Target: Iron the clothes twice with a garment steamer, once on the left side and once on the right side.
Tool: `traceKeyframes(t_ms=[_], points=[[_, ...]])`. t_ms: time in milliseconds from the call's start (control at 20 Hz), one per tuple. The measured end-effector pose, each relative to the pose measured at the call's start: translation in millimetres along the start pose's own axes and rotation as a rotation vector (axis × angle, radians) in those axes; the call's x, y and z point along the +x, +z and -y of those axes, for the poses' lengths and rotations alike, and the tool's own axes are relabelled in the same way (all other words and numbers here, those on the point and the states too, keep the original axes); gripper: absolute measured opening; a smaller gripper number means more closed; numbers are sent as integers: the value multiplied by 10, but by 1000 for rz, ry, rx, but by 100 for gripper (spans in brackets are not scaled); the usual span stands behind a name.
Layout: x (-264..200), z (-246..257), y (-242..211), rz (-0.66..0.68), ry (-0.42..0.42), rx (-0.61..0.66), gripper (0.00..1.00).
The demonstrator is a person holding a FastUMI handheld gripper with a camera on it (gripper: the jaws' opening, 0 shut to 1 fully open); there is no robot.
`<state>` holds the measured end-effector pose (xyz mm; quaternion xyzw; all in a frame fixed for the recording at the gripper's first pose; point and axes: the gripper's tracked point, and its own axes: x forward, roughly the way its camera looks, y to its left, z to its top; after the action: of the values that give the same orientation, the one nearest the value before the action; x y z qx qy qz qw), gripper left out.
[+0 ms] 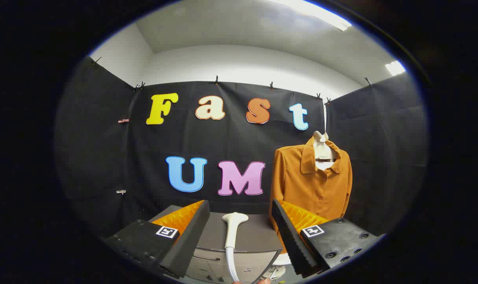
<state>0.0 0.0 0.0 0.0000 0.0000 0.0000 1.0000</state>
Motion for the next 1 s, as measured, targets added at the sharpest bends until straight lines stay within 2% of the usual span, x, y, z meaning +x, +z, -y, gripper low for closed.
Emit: traceKeyframes(t_ms=[1000], points=[[-129,-96,-53,-29,-4,5,98]])
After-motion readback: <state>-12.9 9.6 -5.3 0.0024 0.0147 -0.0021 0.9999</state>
